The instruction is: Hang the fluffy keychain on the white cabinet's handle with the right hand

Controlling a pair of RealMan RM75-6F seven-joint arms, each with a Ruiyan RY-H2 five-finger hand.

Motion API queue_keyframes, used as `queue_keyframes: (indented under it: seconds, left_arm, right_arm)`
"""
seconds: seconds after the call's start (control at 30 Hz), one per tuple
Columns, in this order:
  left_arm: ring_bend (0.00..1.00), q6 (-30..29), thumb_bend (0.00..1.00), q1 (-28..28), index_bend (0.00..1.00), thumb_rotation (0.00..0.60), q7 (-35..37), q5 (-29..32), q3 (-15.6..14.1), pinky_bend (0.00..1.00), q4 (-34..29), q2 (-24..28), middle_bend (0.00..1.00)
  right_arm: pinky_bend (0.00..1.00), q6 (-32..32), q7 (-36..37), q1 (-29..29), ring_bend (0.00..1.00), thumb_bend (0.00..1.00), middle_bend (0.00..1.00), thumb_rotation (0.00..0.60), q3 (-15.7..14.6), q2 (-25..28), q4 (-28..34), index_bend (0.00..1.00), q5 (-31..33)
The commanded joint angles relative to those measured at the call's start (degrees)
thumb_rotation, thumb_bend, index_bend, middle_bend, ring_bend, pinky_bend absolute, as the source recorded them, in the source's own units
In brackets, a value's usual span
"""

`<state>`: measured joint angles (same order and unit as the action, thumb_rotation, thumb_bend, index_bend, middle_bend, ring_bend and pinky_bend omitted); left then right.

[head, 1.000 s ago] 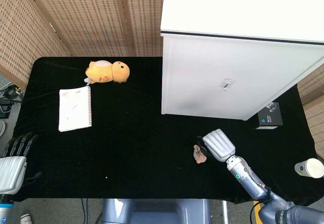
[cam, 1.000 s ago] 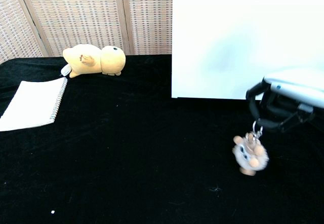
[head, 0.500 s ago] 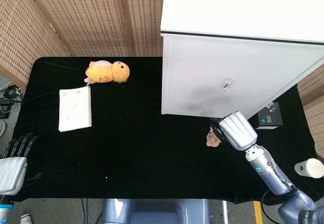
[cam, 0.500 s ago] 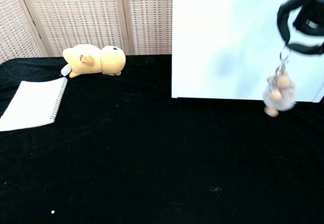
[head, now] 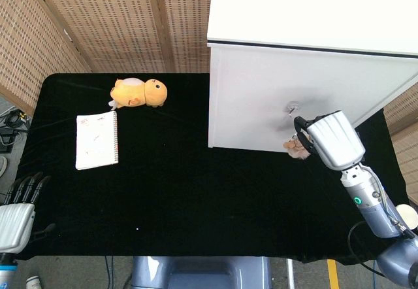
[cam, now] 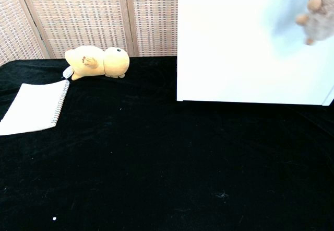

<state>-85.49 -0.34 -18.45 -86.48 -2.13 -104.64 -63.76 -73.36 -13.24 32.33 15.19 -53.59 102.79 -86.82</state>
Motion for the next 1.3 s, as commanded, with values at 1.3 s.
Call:
queue_keyframes:
  seconds: [1.3]
  left_arm:
    - [0.00,0.6,0.00,-0.2,0.00,0.600,1.2,1.0,0.4,0.00,0.0,0.5,0.00]
  right_arm:
    - [1.00,2.3,-15.9,4.8,0.92,0.59,0.94,0.600,2.8,-5.9,-1.4,0.72,7.5]
